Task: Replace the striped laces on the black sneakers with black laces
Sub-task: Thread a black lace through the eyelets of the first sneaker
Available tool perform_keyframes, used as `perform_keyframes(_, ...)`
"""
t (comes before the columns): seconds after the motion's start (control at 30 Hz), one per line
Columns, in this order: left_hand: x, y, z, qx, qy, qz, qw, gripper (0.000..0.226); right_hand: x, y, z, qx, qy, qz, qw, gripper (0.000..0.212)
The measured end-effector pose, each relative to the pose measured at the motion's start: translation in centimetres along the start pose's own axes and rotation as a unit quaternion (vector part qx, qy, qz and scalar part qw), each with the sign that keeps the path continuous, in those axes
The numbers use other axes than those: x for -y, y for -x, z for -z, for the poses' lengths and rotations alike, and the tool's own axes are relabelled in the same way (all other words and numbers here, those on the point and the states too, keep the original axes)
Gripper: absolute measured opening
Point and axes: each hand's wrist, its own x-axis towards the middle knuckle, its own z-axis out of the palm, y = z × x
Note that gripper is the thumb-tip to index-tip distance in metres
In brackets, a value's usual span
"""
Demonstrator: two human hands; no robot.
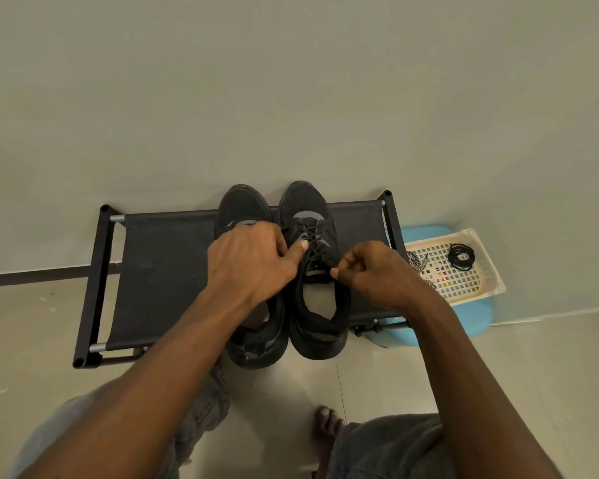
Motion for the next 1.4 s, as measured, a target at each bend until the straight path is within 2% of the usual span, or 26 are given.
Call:
perform_keyframes(0.07,-0.4,0.2,-0.5,0.003,-0.012,-0.016,1.000,0.043,0.1,0.1,0.3,0.014,0.013,-0.005,1.000,0.016)
perform_keyframes(0.13,-0.4,0.2,-0.8,0.002,0.003,-0.025,1.000,0.031,0.1,0.2,0.3,0.007,0.049,0.002,0.999,0.012)
perform_keyframes(0.2,-0.4,0.1,-0.9,0.011,0.050,-0.020,0.998,0.019,0.0,0.1,0.0,-0.058,0.108,0.028,0.992,0.013)
perform_keyframes(0.27,-0.4,0.1,-1.0,0.026,0.099,-0.001,0.995,0.011,0.1,0.0,-0.2,-0.128,0.114,0.056,0.984,0.015)
perform_keyframes(0.33,-0.4,-0.1,-1.2,0.032,0.150,0.029,0.988,0.009,0.7,-0.2,-0.4,-0.163,0.032,0.061,0.984,0.012)
perform_keyframes(0.4,-0.3,-0.3,-1.3,0.032,0.214,0.063,0.974,0.013,1.5,-0.4,-0.9,-0.158,-0.157,0.027,0.975,0.010)
perform_keyframes(0.47,-0.5,-0.4,-1.3,0.030,0.255,0.081,0.963,0.015,2.3,-0.5,-1.5,-0.124,-0.370,0.001,0.921,0.012)
perform_keyframes(0.5,-0.7,-0.4,-1.4,0.030,0.268,0.086,0.959,0.015,2.6,-0.5,-1.7,-0.116,-0.438,0.001,0.891,0.013)
perform_keyframes(0.57,-1.1,-0.4,-1.5,0.026,0.298,0.094,0.949,0.013,3.2,-0.4,-1.6,-0.123,-0.510,0.030,0.851,0.015)
perform_keyframes(0.63,-1.5,-0.5,-1.6,0.034,0.343,0.095,0.934,0.016,3.7,-0.3,-1.2,-0.144,-0.530,0.074,0.833,0.015)
perform_keyframes(0.77,-1.9,-0.7,-1.2,0.071,0.408,0.031,0.910,0.022,4.2,-0.5,-0.9,-0.155,-0.466,0.133,0.861,0.018)
perform_keyframes(0.9,-1.9,-0.8,-0.3,0.150,0.470,-0.043,0.869,0.015,4.0,-0.7,-1.3,-0.146,-0.396,0.141,0.896,0.033)
perform_keyframes(1.0,-1.6,-0.9,0.2,0.154,0.497,-0.050,0.853,0.016,3.5,-0.7,-0.6,-0.130,-0.388,0.114,0.905,0.036)
perform_keyframes(1.17,-1.1,-1.1,0.3,0.138,0.503,-0.055,0.852,0.028,2.8,-0.5,0.1,-0.086,-0.317,0.108,0.938,0.022)
perform_keyframes(1.3,-1.7,-1.0,0.1,0.067,0.491,-0.059,0.867,0.025,2.4,-0.7,-0.1,-0.039,-0.220,0.121,0.967,0.019)
perform_keyframes(1.4,-1.7,-1.2,-0.4,0.005,0.432,-0.040,0.901,0.020,2.2,-0.9,-0.7,-0.108,-0.050,0.150,0.981,0.012)
